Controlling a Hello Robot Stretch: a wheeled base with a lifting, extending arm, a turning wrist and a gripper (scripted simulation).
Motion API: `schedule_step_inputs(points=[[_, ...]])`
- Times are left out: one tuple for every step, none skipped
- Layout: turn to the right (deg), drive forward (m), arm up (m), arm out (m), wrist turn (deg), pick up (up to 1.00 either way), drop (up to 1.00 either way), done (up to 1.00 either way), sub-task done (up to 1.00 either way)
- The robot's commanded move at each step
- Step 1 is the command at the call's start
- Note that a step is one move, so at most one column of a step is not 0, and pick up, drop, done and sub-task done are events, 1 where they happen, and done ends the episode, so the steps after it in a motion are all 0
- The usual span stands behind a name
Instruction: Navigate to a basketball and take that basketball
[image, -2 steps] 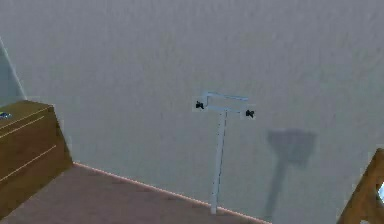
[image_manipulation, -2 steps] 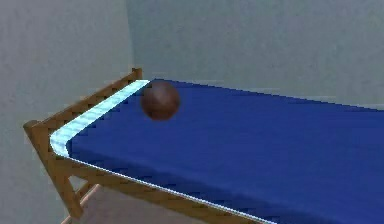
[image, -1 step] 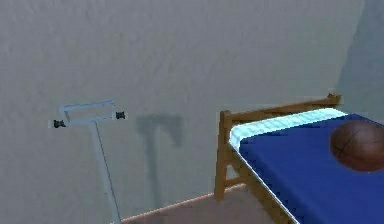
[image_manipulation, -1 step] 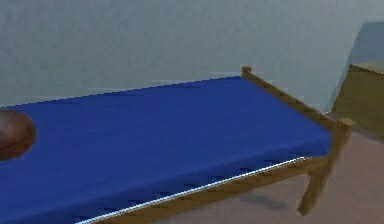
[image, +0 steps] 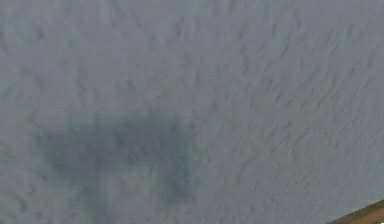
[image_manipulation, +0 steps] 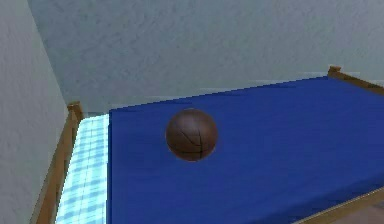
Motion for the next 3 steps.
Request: schedule_step_inputs(points=[[0.0, 0.00, 0.50, 0.00, 0.0, 0.00, 0.00, 0.00, 0.00], [0.0, 0.00, 0.38, 0.00, 0.0, 0.00, 0.00, 0.00, 0.00], [0.0, 0.00, 0.00, 0.32, 0.0, 0.00, 0.00, 0.00, 0.00]])
